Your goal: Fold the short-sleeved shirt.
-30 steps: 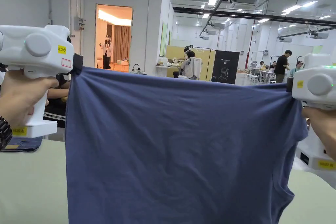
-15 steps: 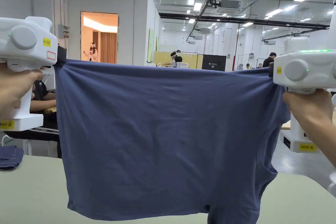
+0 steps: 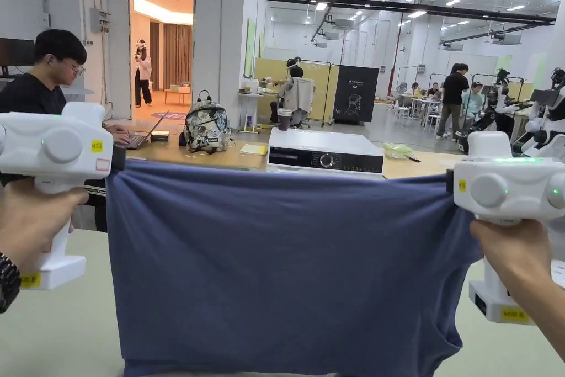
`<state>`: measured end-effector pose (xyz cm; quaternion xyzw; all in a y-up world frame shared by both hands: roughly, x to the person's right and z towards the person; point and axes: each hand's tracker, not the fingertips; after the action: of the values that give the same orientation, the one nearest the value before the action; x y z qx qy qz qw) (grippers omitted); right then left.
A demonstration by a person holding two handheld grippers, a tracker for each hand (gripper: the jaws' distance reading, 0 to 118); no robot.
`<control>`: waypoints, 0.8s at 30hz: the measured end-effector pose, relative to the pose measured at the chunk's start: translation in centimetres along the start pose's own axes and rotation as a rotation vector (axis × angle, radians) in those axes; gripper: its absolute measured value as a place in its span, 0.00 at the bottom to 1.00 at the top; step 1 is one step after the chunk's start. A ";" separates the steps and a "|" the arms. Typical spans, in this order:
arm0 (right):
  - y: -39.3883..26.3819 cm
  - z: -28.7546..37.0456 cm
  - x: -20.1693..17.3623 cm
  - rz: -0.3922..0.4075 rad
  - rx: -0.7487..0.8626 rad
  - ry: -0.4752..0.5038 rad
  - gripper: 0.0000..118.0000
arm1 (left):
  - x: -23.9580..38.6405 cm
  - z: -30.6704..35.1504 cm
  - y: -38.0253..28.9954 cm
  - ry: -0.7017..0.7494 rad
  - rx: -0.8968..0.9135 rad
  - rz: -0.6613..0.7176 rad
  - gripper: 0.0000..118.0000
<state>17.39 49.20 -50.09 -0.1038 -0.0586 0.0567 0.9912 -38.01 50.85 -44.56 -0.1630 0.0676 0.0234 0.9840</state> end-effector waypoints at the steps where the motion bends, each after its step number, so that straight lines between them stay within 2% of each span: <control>1: -0.8 0.4 0.2 0.003 -0.005 0.001 0.02 | 0.6 1.1 -1.1 -0.001 -0.010 -0.006 0.00; 17: -9.9 12.5 2.4 0.087 -0.066 0.033 0.02 | -1.3 11.7 -12.7 -0.047 -0.044 -0.030 0.00; 24: -15.6 18.2 3.5 0.091 -0.131 0.063 0.02 | -1.6 17.1 -18.5 -0.078 -0.079 -0.004 0.00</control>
<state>20.04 38.13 -28.77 -0.1728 -0.0263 0.0946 0.9800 -36.16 38.83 -22.42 -0.2007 0.0279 0.0304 0.9788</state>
